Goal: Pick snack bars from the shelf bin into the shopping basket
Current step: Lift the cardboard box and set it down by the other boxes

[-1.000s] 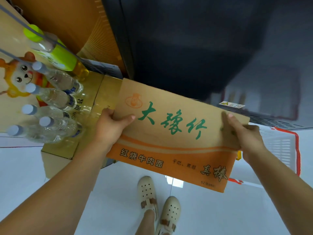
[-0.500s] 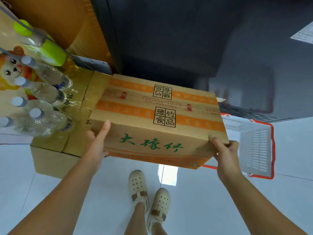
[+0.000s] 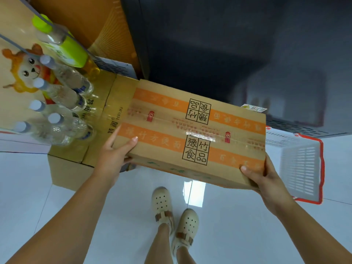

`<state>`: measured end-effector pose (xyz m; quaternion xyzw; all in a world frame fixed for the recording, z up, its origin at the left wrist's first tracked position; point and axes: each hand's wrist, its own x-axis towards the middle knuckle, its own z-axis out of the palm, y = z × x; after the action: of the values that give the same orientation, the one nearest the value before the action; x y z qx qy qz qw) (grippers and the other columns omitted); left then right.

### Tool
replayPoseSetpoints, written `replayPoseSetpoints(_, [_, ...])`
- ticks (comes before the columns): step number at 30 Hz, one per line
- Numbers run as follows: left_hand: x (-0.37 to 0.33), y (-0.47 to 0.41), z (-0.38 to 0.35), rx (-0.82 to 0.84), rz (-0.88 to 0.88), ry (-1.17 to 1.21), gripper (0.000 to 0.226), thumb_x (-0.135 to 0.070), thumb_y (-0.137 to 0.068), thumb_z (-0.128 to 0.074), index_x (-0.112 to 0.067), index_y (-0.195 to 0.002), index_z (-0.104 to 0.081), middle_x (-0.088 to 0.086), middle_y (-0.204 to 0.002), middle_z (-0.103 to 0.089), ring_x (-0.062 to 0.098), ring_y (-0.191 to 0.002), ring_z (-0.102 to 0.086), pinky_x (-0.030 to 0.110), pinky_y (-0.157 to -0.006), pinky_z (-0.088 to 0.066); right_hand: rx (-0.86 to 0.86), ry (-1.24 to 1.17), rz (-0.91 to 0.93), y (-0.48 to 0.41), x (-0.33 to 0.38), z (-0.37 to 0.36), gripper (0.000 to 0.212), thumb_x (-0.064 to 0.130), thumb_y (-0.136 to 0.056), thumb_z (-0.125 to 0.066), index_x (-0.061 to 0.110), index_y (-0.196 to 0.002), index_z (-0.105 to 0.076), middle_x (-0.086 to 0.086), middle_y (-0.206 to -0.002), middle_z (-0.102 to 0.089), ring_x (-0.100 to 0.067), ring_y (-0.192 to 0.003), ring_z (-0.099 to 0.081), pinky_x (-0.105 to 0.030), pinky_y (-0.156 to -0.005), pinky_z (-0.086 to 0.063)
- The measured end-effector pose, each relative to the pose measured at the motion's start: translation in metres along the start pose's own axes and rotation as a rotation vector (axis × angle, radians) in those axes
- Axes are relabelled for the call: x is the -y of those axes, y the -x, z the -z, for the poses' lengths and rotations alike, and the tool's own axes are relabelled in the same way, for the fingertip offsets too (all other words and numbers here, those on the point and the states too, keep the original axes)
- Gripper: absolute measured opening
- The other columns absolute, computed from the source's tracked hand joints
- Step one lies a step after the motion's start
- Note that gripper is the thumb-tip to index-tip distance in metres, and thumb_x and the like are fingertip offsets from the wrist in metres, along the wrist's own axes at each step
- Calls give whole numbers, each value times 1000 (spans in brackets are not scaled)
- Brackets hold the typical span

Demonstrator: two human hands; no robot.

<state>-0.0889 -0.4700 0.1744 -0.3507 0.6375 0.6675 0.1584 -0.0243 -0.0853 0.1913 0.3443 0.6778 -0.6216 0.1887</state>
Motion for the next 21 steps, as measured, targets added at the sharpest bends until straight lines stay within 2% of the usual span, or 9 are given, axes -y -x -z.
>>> replayPoseSetpoints(3, [4,-14,-4,23,28,-3,74,-19,-80,-79,-41,-143,-46,-8,-130,-61,14,-110,-65,40,-94,-55,-44,42,13,-6,-1,-2,65,9,-85,-72,42,-135,-46,7,-127,-63,-21,-109,-65,-47,-89,-55])
replayPoseSetpoints(6, [13,-20,-10,26,67,-22,73,-9,-84,-75,-35,-145,-43,-11,-127,-64,12,-115,-62,40,-104,-49,-105,121,-74,-20,10,-8,65,1,-85,-70,29,-135,-41,0,-124,-59,-20,-95,-65,-40,-81,-53])
replayPoseSetpoints(8, [15,-23,-15,3,88,-26,72,-23,-82,-79,-37,-143,-44,-12,-133,-60,14,-120,-59,41,-106,-46,-187,293,-120,-32,27,-18,73,23,-75,-80,18,-136,-41,-8,-129,-58,-29,-104,-62,-43,-88,-50])
replayPoseSetpoints(9, [14,-22,-17,-21,120,-22,76,-35,-77,-83,-38,-142,-44,-13,-132,-60,16,-120,-59,43,-105,-46,-256,499,-88,-39,37,-25,86,40,-66,-82,16,-137,-41,-12,-134,-55,-33,-115,-57,-48,-97,-47])
replayPoseSetpoints(11, [16,-22,-22,-72,206,3,108,-64,-51,-87,-40,-145,-38,-9,-136,-58,21,-121,-58,47,-102,-48,-335,923,127,-52,61,-49,102,55,-68,-79,14,-147,-28,-17,-151,-36,-38,-139,-33,-54,-115,-26])
replayPoseSetpoints(13, [21,-21,-25,-100,279,27,125,-69,-43,-86,-41,-150,-28,-4,-146,-47,25,-122,-56,45,-95,-53,-183,1149,363,-67,90,-89,99,61,-82,-64,22,-155,-9,-8,-163,-13,-30,-150,-5,-48,-120,-4])
replayPoseSetpoints(16, [27,-20,-31,-112,322,176,103,-42,-66,-88,-38,-150,-29,4,-139,-52,29,-116,-60,39,-82,-60,129,1263,438,-106,133,-155,101,71,-81,-56,33,-156,1,1,-165,-1,-25,-151,8,-49,-121,5])
replayPoseSetpoints(18, [25,-23,-32,-126,321,250,82,-26,-75,-84,-30,-144,-40,5,-124,-61,28,-107,-65,38,-79,-60,235,1279,404,-131,154,-191,108,75,-75,-60,37,-155,2,0,-165,-8,-28,-152,0,-54,-121,0])
replayPoseSetpoints(21, [24,-23,-33,-145,288,306,70,-20,-76,-84,-22,-137,-49,6,-117,-67,27,-101,-69,33,-74,-60,312,1272,282,-148,168,-219,108,77,-66,-67,41,-152,-14,-2,-156,-33,-31,-142,-31,-55,-115,-22])
